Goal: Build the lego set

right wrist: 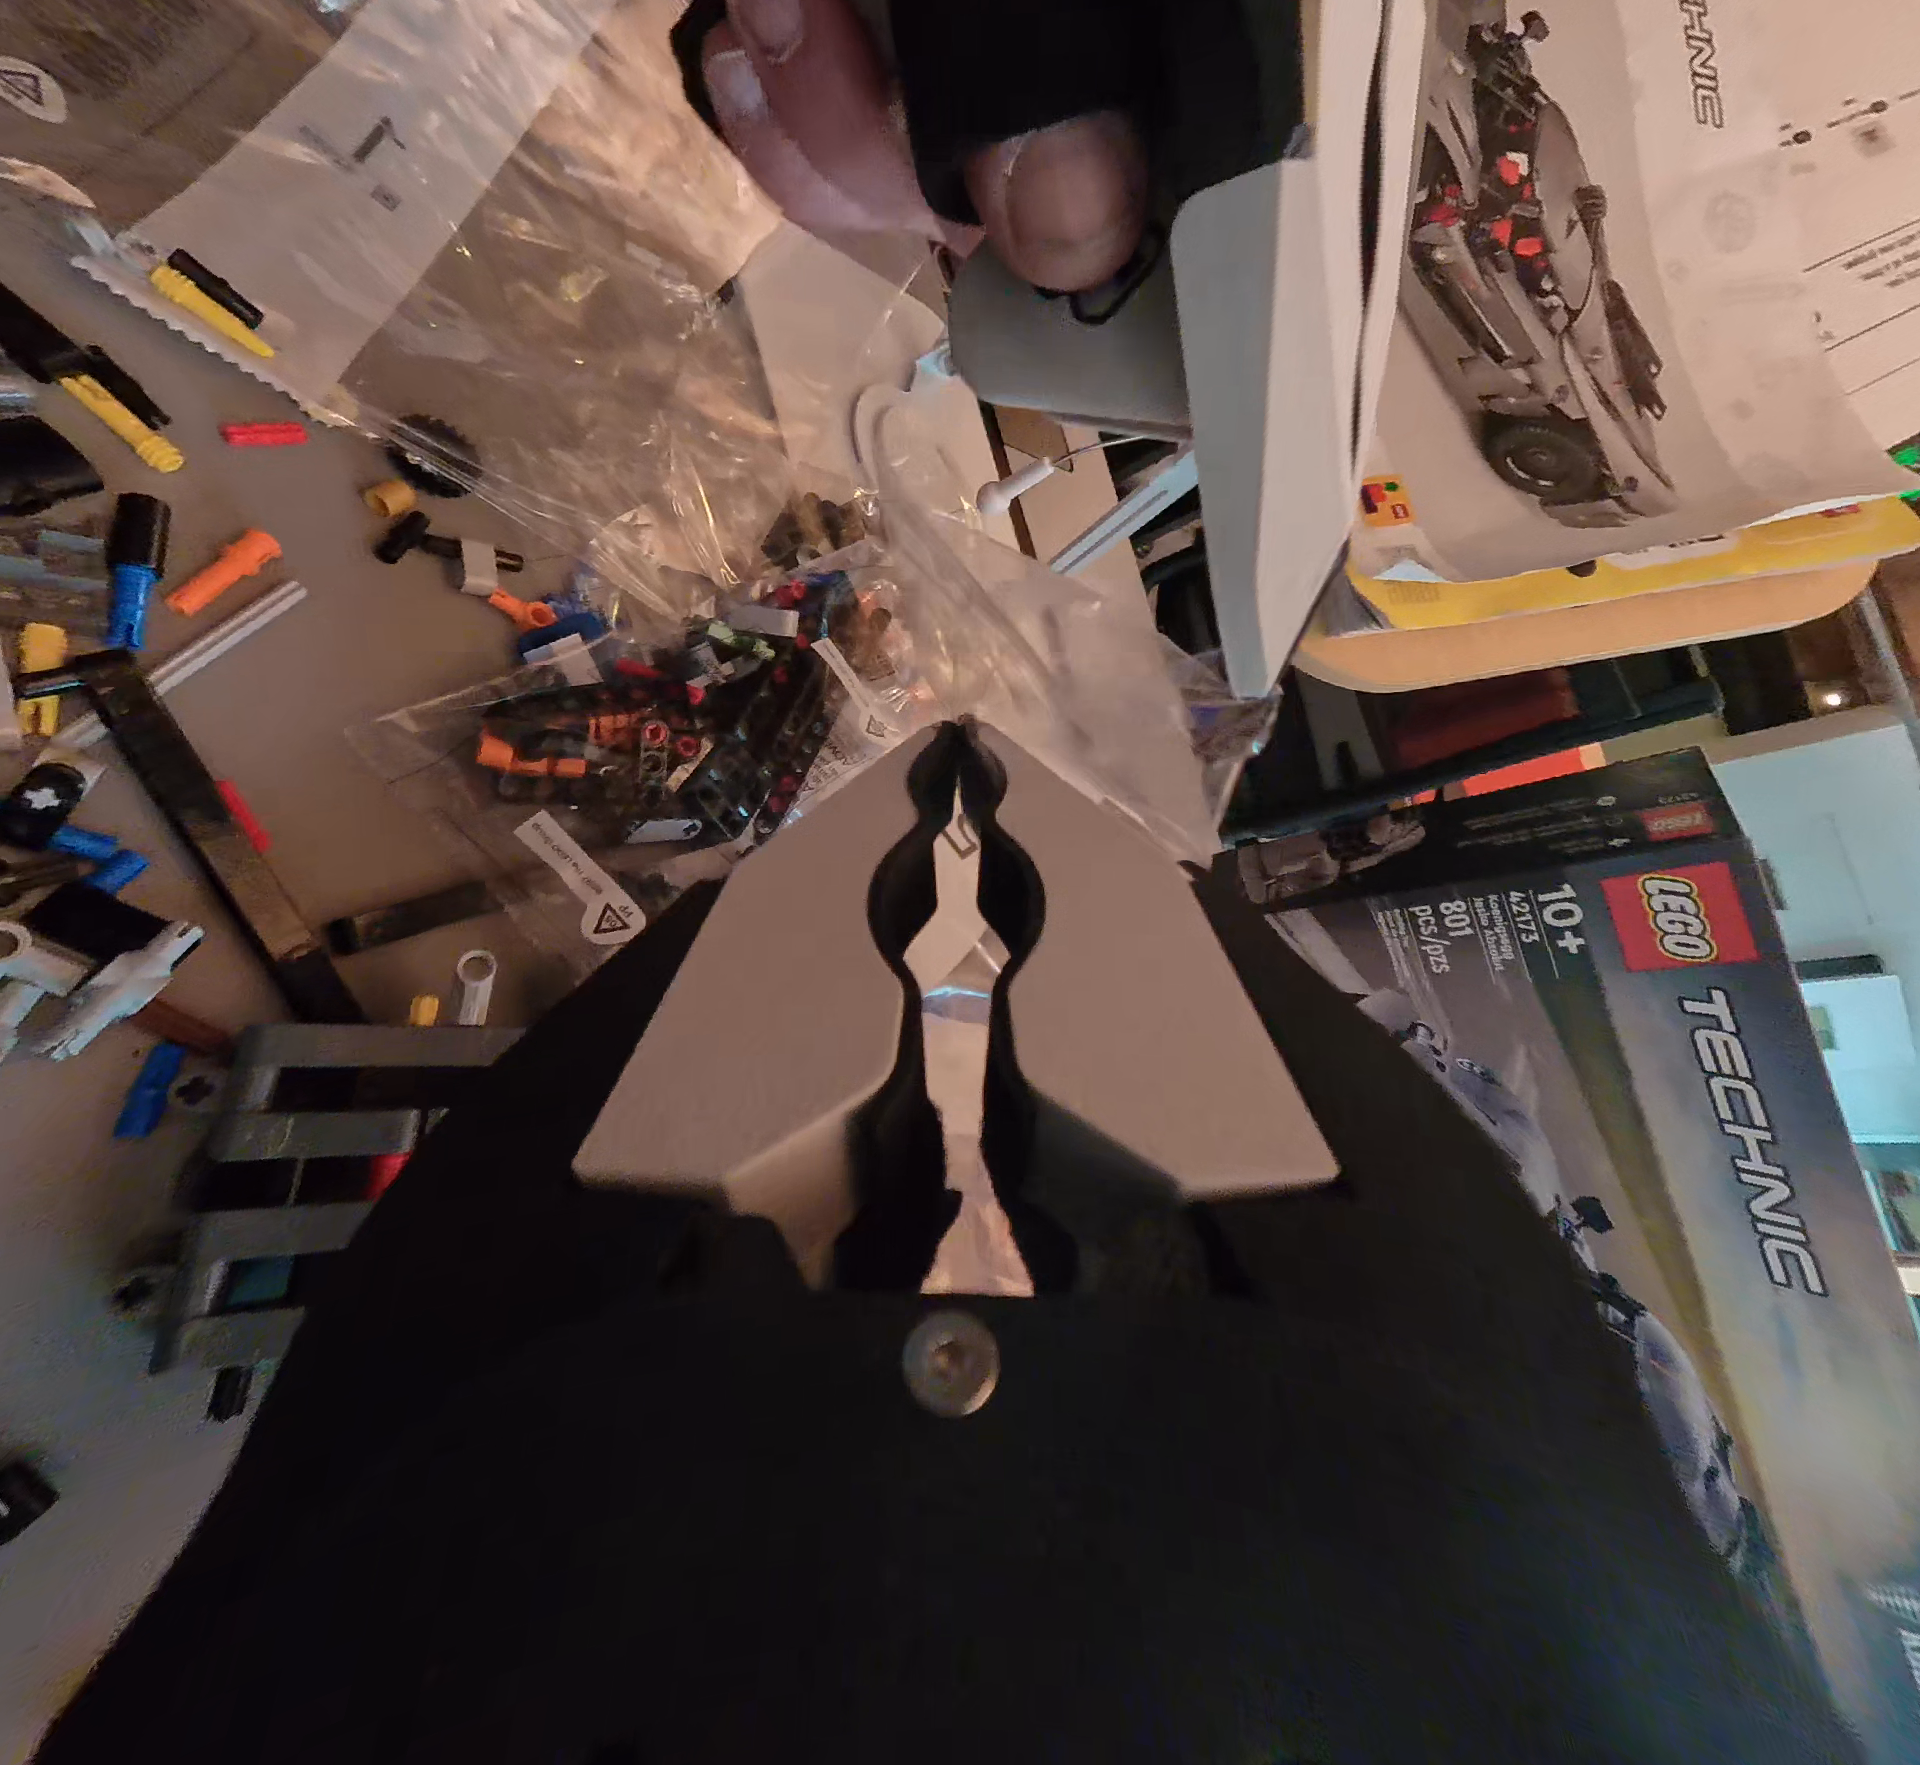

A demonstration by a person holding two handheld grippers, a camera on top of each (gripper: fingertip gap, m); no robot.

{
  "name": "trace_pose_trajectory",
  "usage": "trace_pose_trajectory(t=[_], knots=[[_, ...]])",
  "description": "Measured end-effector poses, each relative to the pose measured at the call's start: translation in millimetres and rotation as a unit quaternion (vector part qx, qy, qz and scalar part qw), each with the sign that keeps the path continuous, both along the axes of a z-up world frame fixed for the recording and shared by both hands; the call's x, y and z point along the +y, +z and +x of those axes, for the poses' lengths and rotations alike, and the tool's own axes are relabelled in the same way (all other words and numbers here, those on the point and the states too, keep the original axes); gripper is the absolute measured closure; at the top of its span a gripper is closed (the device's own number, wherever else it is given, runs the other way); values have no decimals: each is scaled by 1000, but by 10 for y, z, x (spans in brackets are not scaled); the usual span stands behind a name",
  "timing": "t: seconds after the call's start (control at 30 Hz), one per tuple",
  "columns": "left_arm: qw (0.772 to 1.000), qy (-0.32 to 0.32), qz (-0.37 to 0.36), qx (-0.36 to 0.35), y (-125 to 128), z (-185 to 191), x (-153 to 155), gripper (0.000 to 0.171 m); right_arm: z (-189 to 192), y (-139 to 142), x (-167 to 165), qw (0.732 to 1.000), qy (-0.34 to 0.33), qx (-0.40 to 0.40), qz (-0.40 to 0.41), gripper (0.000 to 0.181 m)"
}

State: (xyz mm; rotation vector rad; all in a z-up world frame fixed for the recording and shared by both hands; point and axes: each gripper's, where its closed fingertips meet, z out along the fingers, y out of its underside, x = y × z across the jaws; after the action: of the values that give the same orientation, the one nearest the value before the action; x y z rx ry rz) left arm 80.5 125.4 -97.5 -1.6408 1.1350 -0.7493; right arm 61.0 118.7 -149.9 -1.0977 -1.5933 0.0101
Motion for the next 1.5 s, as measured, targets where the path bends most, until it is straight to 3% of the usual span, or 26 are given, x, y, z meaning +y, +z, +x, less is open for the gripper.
trace_pose_trajectory(t=[0.23, 0.47, 0.67, 0.83, 1.0, 1.5], knots=[[1000, 3, -6, 22, -31, -18, -25, 171, 9, 16, -12, 1000, 5, 4, 0, 181], [999, 4, -26, 42, -81, 19, -70, 140, -19, 23, 9, 1000, -5, 4, 18, 181], [997, -20, -23, 72, -176, 111, -155, 130, -27, 72, 25, 1000, -12, 20, 21, 181], [997, -27, -15, 77, -171, 130, -171, 139, -25, 73, 24, 1000, -7, 29, 10, 181], [996, -13, 4, 84, -160, 92, -119, 171, -25, 59, -13, 1000, 8, 26, 8, 181], [996, 48, 31, 69, 0, -151, 53, 171, -20, 93, -12, 999, 4, 31, 11, 181]])
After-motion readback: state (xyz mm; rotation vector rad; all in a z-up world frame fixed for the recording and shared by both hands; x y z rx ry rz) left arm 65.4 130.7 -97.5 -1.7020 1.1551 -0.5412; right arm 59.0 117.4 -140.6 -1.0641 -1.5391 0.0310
